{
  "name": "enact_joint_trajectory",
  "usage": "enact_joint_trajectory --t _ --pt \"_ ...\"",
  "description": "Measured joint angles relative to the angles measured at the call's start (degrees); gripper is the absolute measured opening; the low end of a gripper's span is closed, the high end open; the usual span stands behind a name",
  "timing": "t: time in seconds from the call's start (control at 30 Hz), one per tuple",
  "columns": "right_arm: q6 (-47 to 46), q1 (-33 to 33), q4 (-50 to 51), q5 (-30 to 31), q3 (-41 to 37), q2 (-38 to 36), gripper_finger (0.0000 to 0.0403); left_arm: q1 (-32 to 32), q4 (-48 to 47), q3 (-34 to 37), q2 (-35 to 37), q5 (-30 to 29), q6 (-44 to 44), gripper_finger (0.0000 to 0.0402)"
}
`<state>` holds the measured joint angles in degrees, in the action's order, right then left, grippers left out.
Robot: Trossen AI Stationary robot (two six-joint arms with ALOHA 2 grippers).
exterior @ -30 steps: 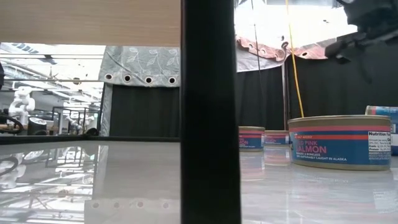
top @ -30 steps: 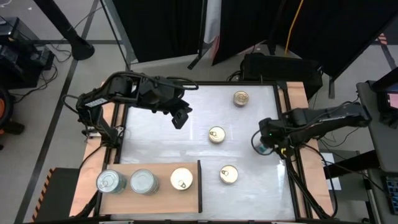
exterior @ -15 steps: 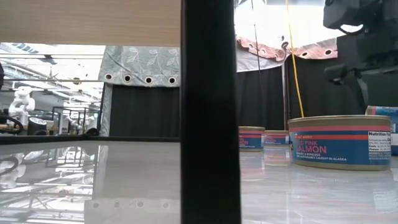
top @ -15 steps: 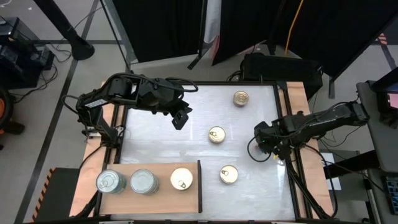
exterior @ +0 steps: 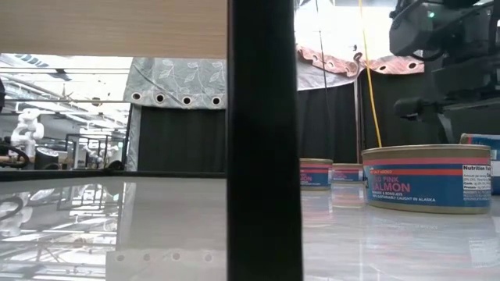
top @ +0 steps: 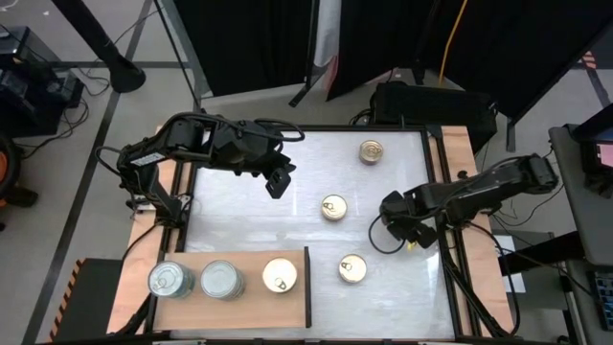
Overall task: Stack canned seafood by type on shelf
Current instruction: Stack the blue pink tuna can on top of the blue pink tuna can on the shelf
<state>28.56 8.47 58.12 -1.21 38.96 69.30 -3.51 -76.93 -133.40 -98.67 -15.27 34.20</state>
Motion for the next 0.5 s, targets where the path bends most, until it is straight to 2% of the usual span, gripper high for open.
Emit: enact_joint_trajectory --t 0.23,0.5 --pt "-2.2 0.0 0.0 -0.1 0.0 1.3 0.0167 0.0 0.0 0.0 0.0 0.0 0.0 0.0121" --pt "-6.1 0.0 3.1 -0.1 5.5 1.3 0.0173 0.0 -0.1 0.0 0.0 0.0 -2.0 0.0121"
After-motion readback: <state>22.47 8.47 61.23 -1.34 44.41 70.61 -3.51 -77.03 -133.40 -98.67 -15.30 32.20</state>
